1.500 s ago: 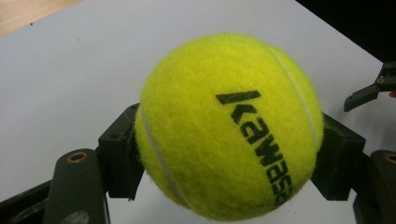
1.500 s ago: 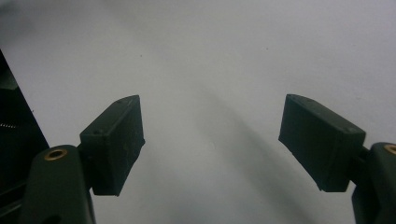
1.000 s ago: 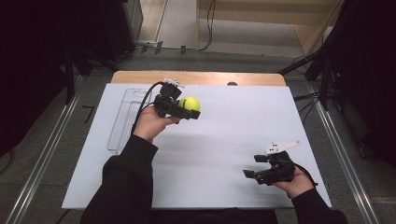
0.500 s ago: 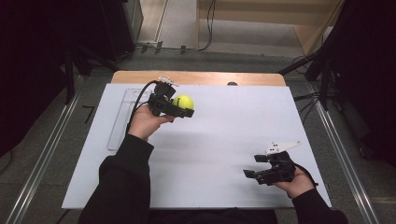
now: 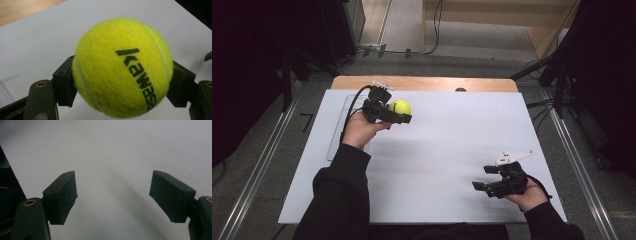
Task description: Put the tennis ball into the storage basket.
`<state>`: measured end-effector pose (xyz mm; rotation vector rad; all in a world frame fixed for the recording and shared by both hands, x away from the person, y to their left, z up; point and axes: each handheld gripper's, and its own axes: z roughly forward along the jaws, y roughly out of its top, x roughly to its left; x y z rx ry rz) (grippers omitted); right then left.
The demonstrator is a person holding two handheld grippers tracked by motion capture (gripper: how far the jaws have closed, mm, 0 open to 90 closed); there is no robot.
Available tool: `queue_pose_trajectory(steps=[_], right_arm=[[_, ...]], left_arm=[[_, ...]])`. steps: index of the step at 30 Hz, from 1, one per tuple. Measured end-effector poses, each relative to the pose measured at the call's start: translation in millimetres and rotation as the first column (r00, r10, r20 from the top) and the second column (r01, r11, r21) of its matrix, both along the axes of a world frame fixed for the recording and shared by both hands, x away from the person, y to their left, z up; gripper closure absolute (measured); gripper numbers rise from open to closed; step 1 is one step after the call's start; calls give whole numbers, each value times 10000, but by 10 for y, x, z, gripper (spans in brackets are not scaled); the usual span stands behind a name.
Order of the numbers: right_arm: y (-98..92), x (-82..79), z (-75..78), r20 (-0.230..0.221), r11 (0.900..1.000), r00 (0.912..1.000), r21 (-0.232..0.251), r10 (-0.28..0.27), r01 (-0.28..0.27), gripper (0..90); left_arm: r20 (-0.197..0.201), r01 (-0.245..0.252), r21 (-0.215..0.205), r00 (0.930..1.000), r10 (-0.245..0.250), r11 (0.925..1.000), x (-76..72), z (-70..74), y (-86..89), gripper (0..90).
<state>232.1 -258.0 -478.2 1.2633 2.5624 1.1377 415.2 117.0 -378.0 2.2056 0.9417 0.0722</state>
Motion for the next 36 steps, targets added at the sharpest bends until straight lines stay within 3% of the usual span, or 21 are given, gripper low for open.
queue_pose_trajectory(steps=[10,17,31,36], right_arm=[[15,16,-3,34,9999,9999,-39,100,-100,199],[31,25,-3,32,9999,9999,-63,120,-120,199],[53,44,-2,27,9998,9998,-71,203,-203,199],[57,48,-4,22,9997,9997,-93,223,-223,199]], left_arm=[[-23,-347,-98,9994,346,9994,9,15,143,266],[-69,-330,-148,9994,329,9993,0,20,188,266],[45,-960,-60,9954,960,9954,16,26,385,266],[-26,-1081,-295,9941,1081,9937,30,24,461,266]])
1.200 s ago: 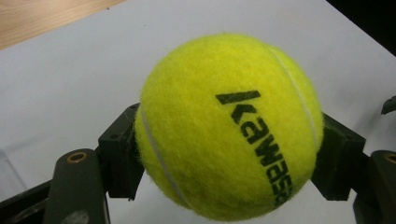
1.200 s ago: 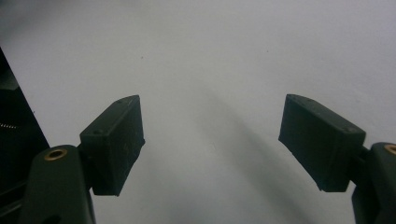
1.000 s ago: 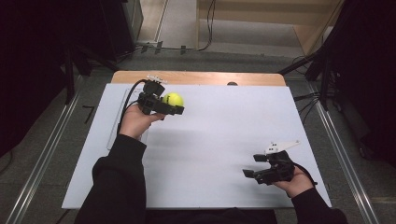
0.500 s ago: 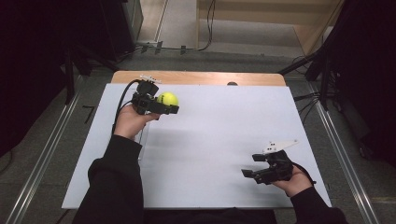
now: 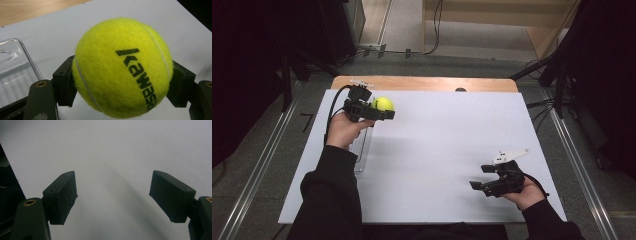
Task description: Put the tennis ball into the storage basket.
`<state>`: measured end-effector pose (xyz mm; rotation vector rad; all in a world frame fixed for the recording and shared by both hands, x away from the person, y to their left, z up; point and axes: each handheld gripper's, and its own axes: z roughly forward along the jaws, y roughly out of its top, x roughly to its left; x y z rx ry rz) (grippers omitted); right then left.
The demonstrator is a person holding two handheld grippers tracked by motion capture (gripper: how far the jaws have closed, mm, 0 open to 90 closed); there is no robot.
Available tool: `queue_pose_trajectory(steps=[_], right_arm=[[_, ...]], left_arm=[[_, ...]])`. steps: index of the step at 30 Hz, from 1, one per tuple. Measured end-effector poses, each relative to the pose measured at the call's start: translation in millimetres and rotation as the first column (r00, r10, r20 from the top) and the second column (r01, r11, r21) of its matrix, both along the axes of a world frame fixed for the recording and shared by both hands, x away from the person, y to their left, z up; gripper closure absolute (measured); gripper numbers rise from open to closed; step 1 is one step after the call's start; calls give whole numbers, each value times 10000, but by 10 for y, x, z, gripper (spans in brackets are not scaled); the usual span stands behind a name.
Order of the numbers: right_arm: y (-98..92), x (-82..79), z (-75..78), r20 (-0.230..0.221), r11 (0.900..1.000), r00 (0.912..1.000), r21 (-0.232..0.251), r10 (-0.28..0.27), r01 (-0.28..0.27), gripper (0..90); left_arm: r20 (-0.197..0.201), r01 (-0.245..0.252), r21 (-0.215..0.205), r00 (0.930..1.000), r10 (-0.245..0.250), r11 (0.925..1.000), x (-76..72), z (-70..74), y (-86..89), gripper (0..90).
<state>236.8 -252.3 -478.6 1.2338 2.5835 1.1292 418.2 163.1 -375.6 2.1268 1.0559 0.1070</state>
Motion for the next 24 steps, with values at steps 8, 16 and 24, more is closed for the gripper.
queue_pose_trajectory(steps=[8,16,24], right_arm=[[-1,0,-1,-5,10000,10000,0,-3,3,199],[0,0,-3,-15,10000,10000,-5,0,0,199],[1,1,-7,-32,10000,10000,-9,-4,4,199]], left_arm=[[139,-425,245,9990,421,9988,12,0,82,266],[244,-851,523,9962,839,9950,26,3,193,266],[305,-1204,497,9924,1190,9915,37,8,295,266]])
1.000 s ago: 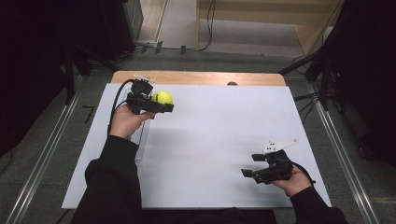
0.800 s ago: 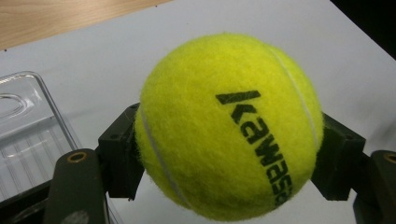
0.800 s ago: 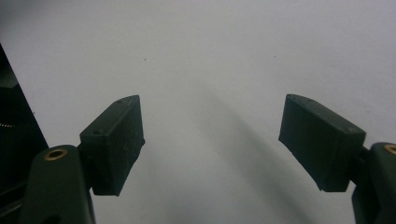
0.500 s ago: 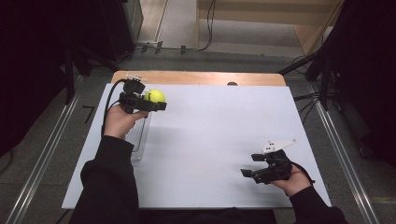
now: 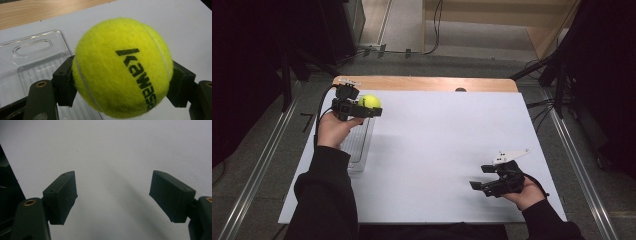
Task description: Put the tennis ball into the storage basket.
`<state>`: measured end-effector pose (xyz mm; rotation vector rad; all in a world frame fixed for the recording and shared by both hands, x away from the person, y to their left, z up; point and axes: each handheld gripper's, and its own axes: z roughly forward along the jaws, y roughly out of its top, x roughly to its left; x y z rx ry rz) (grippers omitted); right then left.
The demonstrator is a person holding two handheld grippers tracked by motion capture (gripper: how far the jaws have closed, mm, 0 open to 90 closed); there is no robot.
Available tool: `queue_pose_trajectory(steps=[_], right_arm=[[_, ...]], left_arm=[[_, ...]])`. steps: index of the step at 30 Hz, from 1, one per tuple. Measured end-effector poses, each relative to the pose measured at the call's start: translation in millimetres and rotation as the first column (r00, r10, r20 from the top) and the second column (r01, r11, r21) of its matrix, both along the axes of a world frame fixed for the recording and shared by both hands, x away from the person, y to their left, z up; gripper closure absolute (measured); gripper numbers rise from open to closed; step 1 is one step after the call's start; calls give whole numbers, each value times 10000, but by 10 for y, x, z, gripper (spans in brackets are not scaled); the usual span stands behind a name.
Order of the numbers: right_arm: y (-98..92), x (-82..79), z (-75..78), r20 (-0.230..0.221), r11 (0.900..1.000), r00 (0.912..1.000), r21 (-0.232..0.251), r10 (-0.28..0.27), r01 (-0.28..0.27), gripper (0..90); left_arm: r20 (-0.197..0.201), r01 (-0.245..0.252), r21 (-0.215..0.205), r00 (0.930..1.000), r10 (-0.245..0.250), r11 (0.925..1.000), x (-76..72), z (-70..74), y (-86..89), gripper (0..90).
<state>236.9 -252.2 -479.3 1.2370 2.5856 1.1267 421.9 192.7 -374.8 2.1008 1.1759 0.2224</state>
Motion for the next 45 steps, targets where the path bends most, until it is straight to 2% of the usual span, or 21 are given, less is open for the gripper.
queue_pose_trajectory(steps=[21,32,37,42,45], right_arm=[[1,1,-4,-28,10000,10000,-24,-7,7,199],[6,0,-8,-12,10000,10000,-64,38,-38,199],[2,-2,-5,-73,10000,10000,-47,-17,16,199],[1,-1,-4,-26,10000,10000,-28,7,-7,199],[2,0,-4,-29,10000,10000,-35,12,-12,199]], left_arm=[[75,-992,91,9950,991,9950,26,-32,270,266],[202,-1649,256,9862,1644,9860,39,-76,350,265],[202,-1730,282,9848,1725,9845,47,-101,357,265],[281,-1557,413,9876,1546,9869,53,-126,343,265],[230,-1654,404,9861,1646,9854,62,-153,347,265]])
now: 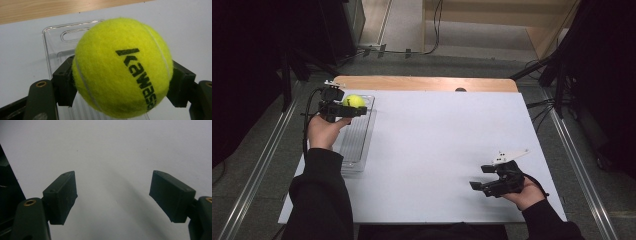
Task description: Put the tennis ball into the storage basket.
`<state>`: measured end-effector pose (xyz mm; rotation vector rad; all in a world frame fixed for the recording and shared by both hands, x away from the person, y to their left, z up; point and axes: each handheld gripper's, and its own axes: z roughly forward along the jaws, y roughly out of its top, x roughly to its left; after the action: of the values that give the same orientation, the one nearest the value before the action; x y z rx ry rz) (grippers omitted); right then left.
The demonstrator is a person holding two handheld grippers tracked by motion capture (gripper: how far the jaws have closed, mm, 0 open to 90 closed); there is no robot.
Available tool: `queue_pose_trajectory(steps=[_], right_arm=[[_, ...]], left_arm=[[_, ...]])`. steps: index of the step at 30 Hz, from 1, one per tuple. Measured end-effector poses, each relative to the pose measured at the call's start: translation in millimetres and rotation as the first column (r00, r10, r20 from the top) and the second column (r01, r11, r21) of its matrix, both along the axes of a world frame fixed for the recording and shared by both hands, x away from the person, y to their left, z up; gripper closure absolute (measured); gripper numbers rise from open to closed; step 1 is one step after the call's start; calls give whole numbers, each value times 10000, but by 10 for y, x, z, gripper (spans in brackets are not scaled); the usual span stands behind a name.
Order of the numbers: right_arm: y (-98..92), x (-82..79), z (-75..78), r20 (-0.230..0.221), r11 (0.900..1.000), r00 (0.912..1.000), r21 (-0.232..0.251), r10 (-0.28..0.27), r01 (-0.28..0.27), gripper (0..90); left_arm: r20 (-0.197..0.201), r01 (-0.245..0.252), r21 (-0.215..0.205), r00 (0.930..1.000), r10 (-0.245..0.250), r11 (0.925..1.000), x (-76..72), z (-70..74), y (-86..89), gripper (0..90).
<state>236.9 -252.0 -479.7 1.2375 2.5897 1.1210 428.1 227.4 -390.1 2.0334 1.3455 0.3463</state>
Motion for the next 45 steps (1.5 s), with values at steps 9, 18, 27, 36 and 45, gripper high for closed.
queue_pose_trajectory(steps=[9,18,27,36,45], right_arm=[[0,0,0,-16,10000,10000,3,-1,1,199],[1,-1,1,-21,10000,10000,-13,6,-6,199],[1,-1,1,-18,10000,10000,-12,9,-9,199],[1,-1,-1,-11,10000,10000,-3,7,-7,199],[2,-1,-1,-14,10000,10000,-4,12,-12,199]], left_arm=[[-180,-161,33,9997,161,9999,32,-115,2,264],[-381,-285,73,9989,288,9996,55,-201,13,263],[-557,-402,147,9976,410,9991,69,-249,15,260],[-627,-396,141,9972,404,9991,75,-263,19,259],[-593,-387,-27,9975,384,9992,79,-255,25,231]])
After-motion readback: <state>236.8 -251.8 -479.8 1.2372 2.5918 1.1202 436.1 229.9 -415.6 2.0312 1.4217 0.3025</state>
